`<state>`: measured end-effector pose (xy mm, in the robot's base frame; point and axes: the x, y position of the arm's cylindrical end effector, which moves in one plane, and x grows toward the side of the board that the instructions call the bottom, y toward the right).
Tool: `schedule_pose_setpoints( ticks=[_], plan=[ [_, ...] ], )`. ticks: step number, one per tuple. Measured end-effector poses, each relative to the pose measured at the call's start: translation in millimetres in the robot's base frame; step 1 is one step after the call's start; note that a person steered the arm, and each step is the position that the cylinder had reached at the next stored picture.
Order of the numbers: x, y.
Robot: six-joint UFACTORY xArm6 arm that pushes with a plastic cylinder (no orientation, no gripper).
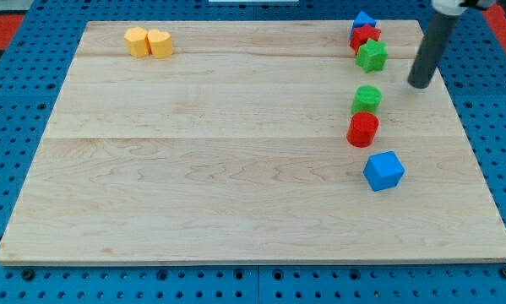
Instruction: Move the blue triangle towards the bottom center of the board
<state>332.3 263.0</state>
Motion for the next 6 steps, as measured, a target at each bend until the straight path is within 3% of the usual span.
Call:
schedule_pose_setpoints(
  ticks=[3,4,6],
  plan=[
    [-141.3,-11.6],
    [-141.2,-13.8],
    [-141.0,-97.9]
  ],
)
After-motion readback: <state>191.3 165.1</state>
